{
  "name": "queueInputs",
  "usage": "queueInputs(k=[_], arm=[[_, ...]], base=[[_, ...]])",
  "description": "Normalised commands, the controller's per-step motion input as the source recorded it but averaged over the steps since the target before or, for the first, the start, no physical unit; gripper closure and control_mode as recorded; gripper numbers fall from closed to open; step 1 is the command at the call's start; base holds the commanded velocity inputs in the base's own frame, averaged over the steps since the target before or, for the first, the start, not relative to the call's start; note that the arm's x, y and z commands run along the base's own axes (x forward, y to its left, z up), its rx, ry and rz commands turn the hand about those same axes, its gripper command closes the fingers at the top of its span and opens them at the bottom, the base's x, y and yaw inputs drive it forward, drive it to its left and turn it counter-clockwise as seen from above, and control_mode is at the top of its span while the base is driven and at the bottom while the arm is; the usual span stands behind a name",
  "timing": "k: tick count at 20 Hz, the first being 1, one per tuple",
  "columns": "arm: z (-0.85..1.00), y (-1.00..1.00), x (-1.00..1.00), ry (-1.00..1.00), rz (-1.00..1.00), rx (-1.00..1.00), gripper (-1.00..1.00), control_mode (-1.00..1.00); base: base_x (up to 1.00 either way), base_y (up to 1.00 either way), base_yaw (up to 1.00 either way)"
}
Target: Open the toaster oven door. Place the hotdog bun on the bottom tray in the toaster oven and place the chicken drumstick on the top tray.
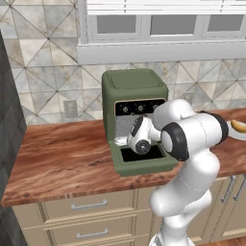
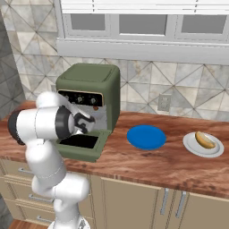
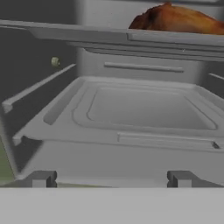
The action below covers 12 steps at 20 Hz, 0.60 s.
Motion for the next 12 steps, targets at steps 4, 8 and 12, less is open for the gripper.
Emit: queueInputs(k=[4,8,12], arm=[[0.08,0.00,0.66,-0.10,-0.07,-0.02,-1.00,-1.00],[0.19,0.00,0.70,-0.09,-0.06,0.00,-1.00,-1.00],[0.35,-0.26,0.32,-0.10,-0.03,0.00,-1.00,-1.00]], base=[[0.00,0.00,0.00],[0.00,0.00,0.00],[0.00,0.00,0.00]])
